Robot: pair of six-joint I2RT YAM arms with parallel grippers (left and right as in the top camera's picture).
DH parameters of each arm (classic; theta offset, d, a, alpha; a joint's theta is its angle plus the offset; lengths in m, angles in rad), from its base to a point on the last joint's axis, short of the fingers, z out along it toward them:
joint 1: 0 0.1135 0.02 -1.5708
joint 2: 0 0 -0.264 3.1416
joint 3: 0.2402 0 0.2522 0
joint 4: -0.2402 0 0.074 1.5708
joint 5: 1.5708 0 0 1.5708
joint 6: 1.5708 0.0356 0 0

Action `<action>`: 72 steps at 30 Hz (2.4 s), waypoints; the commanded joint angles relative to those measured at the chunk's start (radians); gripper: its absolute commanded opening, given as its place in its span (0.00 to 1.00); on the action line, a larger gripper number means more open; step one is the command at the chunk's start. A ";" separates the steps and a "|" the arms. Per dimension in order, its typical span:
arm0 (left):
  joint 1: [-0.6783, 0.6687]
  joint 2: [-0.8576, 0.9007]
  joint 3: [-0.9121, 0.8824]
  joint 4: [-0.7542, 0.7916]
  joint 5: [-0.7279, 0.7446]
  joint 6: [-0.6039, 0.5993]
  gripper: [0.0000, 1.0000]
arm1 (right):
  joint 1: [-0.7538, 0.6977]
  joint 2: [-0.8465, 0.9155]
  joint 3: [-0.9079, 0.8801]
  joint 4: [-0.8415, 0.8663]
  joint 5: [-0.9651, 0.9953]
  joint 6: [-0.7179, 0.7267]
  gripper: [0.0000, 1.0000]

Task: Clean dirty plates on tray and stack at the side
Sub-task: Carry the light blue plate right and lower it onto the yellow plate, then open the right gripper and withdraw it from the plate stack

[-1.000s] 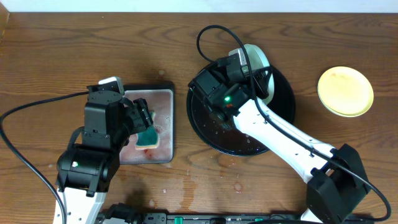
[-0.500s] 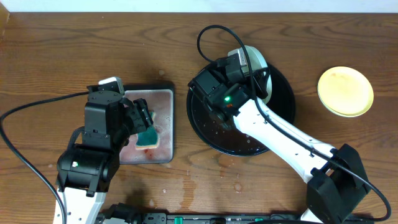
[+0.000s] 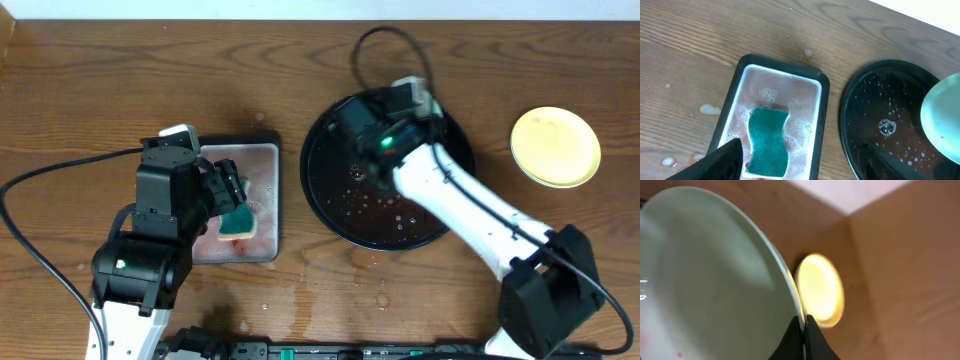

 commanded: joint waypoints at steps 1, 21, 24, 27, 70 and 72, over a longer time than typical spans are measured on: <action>0.003 0.000 0.022 -0.002 -0.002 0.010 0.74 | -0.100 -0.034 0.007 0.001 -0.209 0.097 0.01; 0.003 0.000 0.022 -0.003 -0.002 0.010 0.74 | -0.897 -0.104 0.006 0.041 -1.167 -0.167 0.01; 0.003 0.000 0.022 -0.003 -0.002 0.010 0.74 | -1.038 -0.104 0.004 0.048 -1.167 -0.198 0.01; 0.003 0.000 0.022 -0.003 -0.002 0.010 0.74 | -1.136 -0.103 0.002 0.061 -1.167 -0.213 0.01; 0.002 0.002 0.022 -0.007 -0.001 0.010 0.75 | -1.253 -0.237 -0.418 0.666 -1.369 -0.031 0.68; 0.002 0.002 0.022 -0.015 -0.002 0.010 0.75 | -1.250 -0.294 -0.418 0.635 -1.405 -0.032 0.66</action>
